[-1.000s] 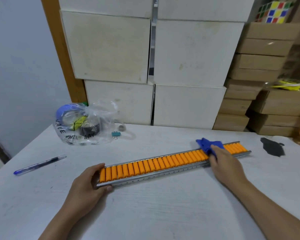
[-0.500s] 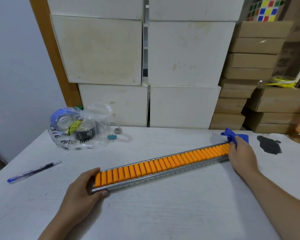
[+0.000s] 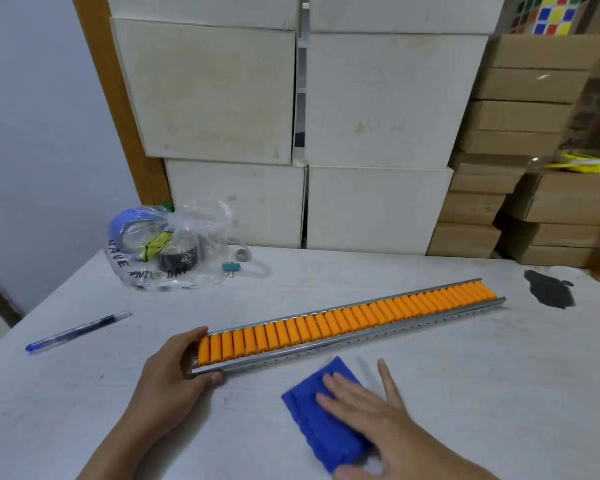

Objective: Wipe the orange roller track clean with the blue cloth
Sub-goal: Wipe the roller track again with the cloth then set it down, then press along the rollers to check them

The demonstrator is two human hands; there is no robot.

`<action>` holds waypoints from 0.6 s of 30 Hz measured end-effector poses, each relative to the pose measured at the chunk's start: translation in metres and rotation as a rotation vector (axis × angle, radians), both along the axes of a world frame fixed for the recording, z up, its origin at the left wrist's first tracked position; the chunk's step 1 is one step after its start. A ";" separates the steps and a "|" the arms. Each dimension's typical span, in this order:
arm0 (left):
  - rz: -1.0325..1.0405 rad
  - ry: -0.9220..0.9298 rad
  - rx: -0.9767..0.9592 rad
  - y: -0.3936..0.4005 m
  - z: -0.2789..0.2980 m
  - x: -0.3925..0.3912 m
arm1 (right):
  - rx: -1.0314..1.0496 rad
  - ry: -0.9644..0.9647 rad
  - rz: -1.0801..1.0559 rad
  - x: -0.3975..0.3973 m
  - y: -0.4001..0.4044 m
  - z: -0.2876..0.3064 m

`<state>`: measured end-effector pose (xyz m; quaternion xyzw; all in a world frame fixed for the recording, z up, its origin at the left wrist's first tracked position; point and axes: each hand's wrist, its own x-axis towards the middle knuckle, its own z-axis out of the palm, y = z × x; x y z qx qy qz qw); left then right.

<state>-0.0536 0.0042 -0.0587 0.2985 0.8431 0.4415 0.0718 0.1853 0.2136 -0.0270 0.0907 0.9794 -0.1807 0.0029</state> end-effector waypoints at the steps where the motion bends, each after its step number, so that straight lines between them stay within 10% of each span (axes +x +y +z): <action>1: 0.004 -0.006 0.004 0.001 0.000 0.000 | -0.040 0.095 0.078 -0.004 -0.009 0.007; 4: 0.013 -0.042 0.036 0.002 0.000 0.001 | -0.171 0.356 0.143 -0.036 -0.033 0.016; 18: 0.009 -0.082 0.104 -0.001 -0.010 -0.008 | 0.092 0.275 0.246 -0.150 -0.076 -0.004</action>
